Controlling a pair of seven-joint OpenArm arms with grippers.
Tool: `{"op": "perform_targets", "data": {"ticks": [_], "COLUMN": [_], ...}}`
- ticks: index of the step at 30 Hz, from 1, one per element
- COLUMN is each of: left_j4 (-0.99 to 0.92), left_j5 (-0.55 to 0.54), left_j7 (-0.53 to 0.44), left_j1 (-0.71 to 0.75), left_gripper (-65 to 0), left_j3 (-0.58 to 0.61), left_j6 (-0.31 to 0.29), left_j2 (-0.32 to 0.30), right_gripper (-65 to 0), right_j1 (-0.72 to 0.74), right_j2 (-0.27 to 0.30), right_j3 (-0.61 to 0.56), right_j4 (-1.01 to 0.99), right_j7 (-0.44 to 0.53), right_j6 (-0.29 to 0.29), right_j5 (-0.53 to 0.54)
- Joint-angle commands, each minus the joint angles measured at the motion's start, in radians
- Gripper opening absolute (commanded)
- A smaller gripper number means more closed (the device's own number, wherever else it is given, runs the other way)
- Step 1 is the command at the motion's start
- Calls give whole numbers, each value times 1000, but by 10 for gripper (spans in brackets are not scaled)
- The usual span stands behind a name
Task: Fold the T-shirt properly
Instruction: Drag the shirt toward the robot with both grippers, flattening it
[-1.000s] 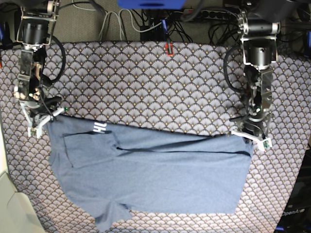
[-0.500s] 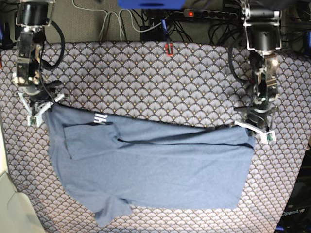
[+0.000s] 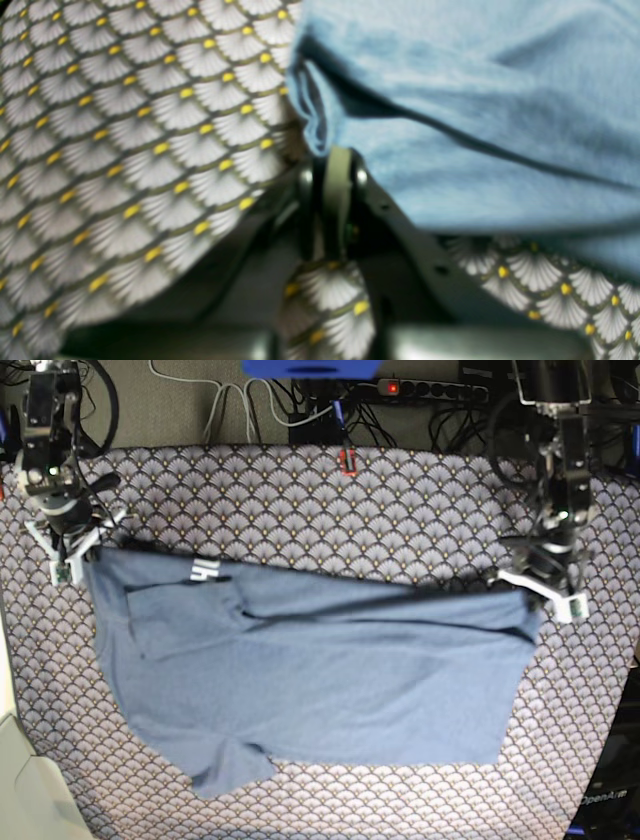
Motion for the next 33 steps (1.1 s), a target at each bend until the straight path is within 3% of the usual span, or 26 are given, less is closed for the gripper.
{"op": "perform_targets", "data": {"ticks": [1, 4, 7, 12, 33], "left_j4": [21, 30, 30, 32, 141], "left_j5": [2, 2, 2, 2, 2], "left_j7": [-26, -26, -29, -33, -27], "left_j1": [10, 47, 86, 129, 277], "left_gripper": [-644, -644, -644, -644, -645], "left_j3": [-21, -39, -52, -50, -89], "left_j6": [9, 9, 9, 9, 9], "left_j2": [-16, -16, -18, -16, -16], "right_gripper": [-650, -650, -650, -650, -650], "right_j1": [-11, -37, -58, -89, -229], "right_j2": [17, 14, 5, -41, -61], "right_j3": [10, 44, 103, 185, 191], "right_j4": [18, 26, 29, 30, 144], "right_j7": [14, 16, 14, 14, 14], "right_j6": [-4, 19, 140, 257, 269], "right_j5": [-2, -2, -2, -8, -8]}}
